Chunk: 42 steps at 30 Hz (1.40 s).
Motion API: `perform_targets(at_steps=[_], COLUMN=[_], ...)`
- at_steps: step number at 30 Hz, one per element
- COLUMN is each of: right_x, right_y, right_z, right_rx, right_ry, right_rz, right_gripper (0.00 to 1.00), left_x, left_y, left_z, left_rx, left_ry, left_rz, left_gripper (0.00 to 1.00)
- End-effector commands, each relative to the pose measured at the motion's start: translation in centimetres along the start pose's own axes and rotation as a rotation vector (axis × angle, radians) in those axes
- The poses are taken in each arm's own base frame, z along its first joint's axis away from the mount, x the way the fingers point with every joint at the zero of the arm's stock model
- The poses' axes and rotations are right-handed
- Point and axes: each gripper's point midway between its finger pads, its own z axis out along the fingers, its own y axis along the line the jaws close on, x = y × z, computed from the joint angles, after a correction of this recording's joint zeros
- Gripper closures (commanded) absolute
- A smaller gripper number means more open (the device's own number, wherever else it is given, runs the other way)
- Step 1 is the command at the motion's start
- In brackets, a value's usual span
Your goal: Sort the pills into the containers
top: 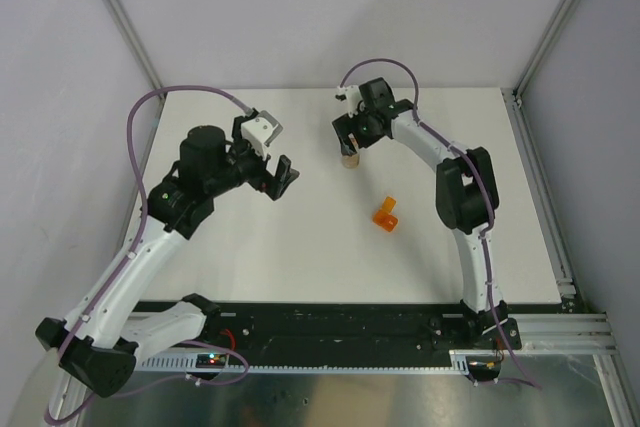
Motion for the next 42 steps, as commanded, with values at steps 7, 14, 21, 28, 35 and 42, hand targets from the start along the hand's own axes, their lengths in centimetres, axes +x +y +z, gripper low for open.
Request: perform_targets(at_steps=[7, 14, 21, 28, 35, 42], right_x=[-1.7, -1.6, -2.1, -3.8, -4.7, -5.8], right_y=[0.3, 0.3, 0.6, 1.8, 5.5, 10.7], right_z=[1.4, 2.0, 0.8, -4.7, -12.6, -21.4], right_rx=[-0.011, -0.005, 0.0, -0.008, -0.087, -0.298], right_ry=[-0.042, -0.033, -0.031, -0.078, -0.132, -0.232], right_rz=[0.007, 0.002, -0.005, -0.02, -0.045, -0.067], right_gripper=[0.23, 0.3, 0.59, 0.86, 0.99, 1.0], left_x=[-1.6, -1.4, -1.3, -1.7, -1.0, -2.7], left_y=[0.7, 0.7, 0.5, 0.3, -1.1, -3.3], left_z=[-0.1, -0.1, -0.2, 0.0, 1.5, 3.7], left_rx=[-0.015, -0.016, -0.01, 0.007, 0.098, 0.222], left_ry=[-0.034, -0.031, -0.032, -0.041, -0.04, -0.078], left_rz=[0.037, 0.04, 0.04, 0.037, 0.01, 0.0], left_gripper=[0.02, 0.02, 0.02, 0.02, 0.02, 0.01])
